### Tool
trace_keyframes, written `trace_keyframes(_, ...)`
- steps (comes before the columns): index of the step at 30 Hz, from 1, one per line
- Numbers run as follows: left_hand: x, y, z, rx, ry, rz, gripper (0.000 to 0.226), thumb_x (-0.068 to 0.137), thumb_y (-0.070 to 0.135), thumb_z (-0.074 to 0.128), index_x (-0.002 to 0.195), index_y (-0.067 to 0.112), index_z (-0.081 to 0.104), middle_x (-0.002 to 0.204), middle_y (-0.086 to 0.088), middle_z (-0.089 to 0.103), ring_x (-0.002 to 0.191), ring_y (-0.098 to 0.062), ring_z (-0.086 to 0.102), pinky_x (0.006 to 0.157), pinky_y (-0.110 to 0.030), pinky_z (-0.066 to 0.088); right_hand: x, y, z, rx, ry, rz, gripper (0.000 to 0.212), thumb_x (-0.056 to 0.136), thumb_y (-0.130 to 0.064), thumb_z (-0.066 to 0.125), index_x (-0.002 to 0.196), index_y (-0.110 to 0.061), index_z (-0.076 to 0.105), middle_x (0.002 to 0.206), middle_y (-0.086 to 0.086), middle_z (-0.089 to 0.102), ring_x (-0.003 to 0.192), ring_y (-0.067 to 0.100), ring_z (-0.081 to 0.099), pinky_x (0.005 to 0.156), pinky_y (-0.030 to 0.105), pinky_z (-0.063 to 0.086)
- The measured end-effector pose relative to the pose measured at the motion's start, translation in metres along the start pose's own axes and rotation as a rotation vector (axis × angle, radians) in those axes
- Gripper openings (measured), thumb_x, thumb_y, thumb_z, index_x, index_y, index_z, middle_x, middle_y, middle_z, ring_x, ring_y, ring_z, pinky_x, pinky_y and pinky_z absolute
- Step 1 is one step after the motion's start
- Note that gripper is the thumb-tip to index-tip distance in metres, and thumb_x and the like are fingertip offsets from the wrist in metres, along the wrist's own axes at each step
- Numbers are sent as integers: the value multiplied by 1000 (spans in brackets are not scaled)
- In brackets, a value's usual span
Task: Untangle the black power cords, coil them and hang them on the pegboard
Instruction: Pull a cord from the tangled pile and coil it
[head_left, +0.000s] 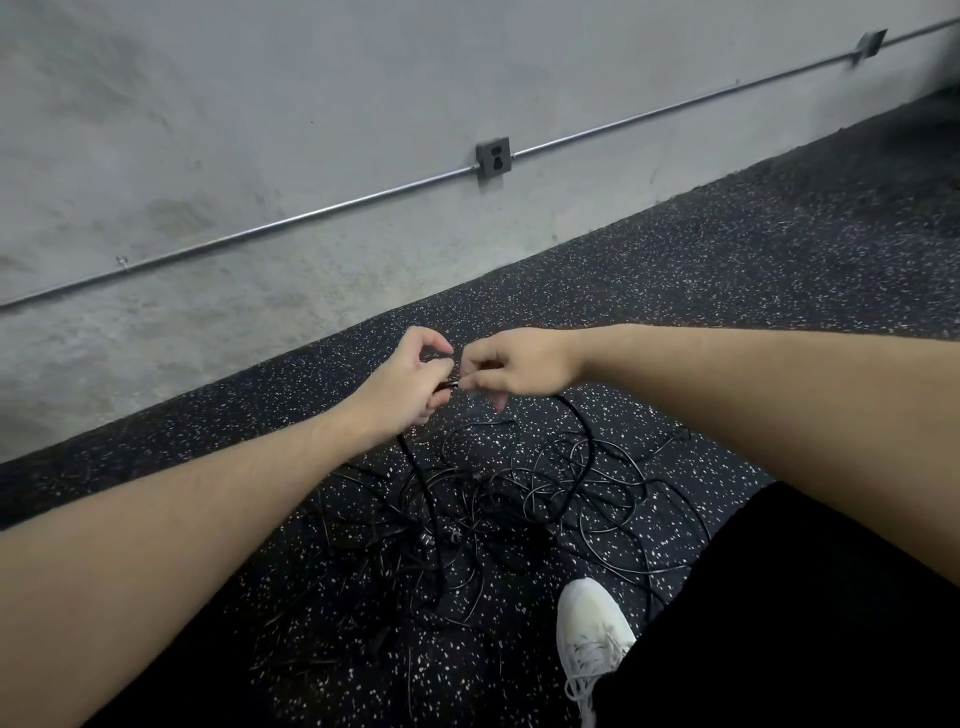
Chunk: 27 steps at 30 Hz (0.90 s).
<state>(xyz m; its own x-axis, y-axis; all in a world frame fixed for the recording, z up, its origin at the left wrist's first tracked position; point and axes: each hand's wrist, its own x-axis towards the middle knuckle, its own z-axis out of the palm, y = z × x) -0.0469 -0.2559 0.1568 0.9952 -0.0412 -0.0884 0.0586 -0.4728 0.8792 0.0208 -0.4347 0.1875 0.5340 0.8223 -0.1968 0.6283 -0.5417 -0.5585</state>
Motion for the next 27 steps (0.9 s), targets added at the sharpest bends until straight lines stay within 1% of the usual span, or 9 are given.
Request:
trace_keyframes(2,-3,-1,-7,-40,44,9,8,110,27,42,111,21,48,61,0,58,55,-15,53,59,-29,44,0,-3,0,152,51,-3,16,108,-25,45,93,-22,53,83,0,60,71,12,66,71,33,57)
trace_keyframes(6,-12,-12,-21,-192,47,-102,41,98,52,55,107,13,61,82,-9,75,79,-26,74,86,-43,60,4,-8,-12,350,336,-35,19,106,-23,47,88,-21,52,72,-7,48,57,5,40,56,21,32)
trace_keyframes(9,-21,-32,-30,-180,9,-228,31,102,39,54,107,9,62,95,-14,78,95,-34,76,98,-48,57,13,-8,-18,666,449,-13,22,106,-23,47,85,-18,51,65,-9,46,57,11,36,55,26,29)
trace_keyframes(11,-27,-43,-35,-138,-20,-281,23,109,27,45,104,8,58,92,-15,77,96,-36,76,102,-54,54,15,-9,-16,613,437,27,20,106,-25,47,89,-17,54,69,-5,51,58,12,42,56,28,34)
trace_keyframes(16,-34,-49,-47,-36,63,-258,27,112,31,36,102,13,54,66,0,54,59,-19,61,79,-54,63,21,-16,-8,474,337,114,30,102,-30,58,128,-17,50,105,6,68,79,16,65,75,33,55)
trace_keyframes(19,-38,-43,-51,101,136,-194,24,110,34,39,107,23,60,69,3,48,54,-11,46,53,-32,51,31,-28,-10,740,255,139,36,99,-30,63,131,-16,53,95,5,68,77,18,66,76,34,57)
trace_keyframes(21,-38,-37,-56,187,167,-131,23,109,37,41,107,30,62,70,4,49,53,-11,43,49,-29,39,36,-40,-8,799,111,135,33,100,-31,62,128,-16,55,92,6,69,70,16,63,72,32,57)
trace_keyframes(24,-38,-29,-63,238,180,-93,18,109,39,42,106,29,57,72,5,53,51,-9,40,48,-27,35,44,-55,2,494,41,78,25,102,-34,59,121,-19,61,87,4,66,65,12,58,62,26,52)
trace_keyframes(27,-46,-28,-73,98,151,-125,13,108,36,46,105,24,52,73,3,59,53,-11,44,50,-26,36,56,-67,7,222,130,48,26,102,-40,56,115,-19,67,70,-2,53,52,9,45,51,24,39)
